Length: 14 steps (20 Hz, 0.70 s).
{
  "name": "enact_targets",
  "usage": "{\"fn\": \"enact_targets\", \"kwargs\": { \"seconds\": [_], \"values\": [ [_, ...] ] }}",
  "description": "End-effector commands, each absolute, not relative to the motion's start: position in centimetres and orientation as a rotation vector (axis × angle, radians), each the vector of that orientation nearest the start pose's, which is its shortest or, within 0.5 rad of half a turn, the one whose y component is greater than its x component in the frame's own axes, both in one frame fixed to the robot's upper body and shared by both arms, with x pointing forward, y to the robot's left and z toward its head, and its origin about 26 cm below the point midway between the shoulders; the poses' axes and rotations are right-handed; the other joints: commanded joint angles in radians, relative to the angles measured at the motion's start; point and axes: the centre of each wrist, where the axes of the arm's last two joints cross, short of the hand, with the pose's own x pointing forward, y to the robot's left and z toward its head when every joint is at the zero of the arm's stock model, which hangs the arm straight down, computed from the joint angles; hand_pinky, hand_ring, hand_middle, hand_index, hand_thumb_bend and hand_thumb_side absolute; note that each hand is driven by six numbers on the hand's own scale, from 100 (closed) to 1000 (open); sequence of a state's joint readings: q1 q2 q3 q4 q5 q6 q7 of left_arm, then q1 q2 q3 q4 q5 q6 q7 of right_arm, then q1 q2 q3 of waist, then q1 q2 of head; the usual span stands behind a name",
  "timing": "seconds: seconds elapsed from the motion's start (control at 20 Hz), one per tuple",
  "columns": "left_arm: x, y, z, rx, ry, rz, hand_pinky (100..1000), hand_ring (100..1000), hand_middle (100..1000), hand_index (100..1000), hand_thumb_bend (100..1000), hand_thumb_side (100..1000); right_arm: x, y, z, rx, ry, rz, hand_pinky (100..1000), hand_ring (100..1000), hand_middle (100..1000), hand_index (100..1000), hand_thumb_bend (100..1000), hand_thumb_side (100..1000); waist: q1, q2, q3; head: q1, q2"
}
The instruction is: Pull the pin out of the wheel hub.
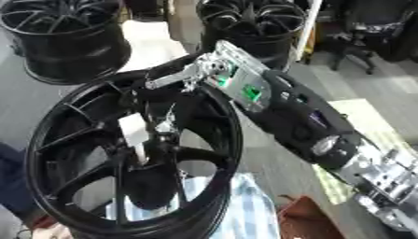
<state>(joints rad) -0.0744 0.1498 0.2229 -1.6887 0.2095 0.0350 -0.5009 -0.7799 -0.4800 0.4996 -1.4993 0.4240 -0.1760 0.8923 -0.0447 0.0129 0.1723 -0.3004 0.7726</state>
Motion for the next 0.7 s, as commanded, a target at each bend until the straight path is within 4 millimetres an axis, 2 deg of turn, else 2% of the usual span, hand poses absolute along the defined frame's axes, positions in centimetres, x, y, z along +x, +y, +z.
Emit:
{"fn": "enact_targets", "kwargs": {
  "seconds": [0.05, 0.4, 0.7],
  "values": [
    [29.1, 32.5, 6.1, -0.281, -1.775, -0.279, 689, 1000, 658, 808, 100, 857, 39.6, -16.8, 20.6, -0.175, -1.381, 2.135, 906, 936, 914, 974, 117, 486, 0.006, -0.007, 0.002, -0.004, -0.003],
    [29.2, 32.4, 6.2, -0.285, -1.775, -0.280, 689, 1000, 658, 808, 100, 857, 39.6, -16.0, 19.8, -0.169, -1.354, 2.175, 902, 927, 887, 959, 112, 482, 0.005, -0.007, 0.006, -0.008, -0.003],
    [29.2, 32.3, 6.2, -0.286, -1.774, -0.281, 689, 1000, 658, 809, 100, 858, 39.5, -15.6, 19.4, -0.162, -1.347, 2.203, 885, 902, 820, 926, 113, 471, 0.005, -0.007, 0.007, -0.011, -0.003]
  ]
}}
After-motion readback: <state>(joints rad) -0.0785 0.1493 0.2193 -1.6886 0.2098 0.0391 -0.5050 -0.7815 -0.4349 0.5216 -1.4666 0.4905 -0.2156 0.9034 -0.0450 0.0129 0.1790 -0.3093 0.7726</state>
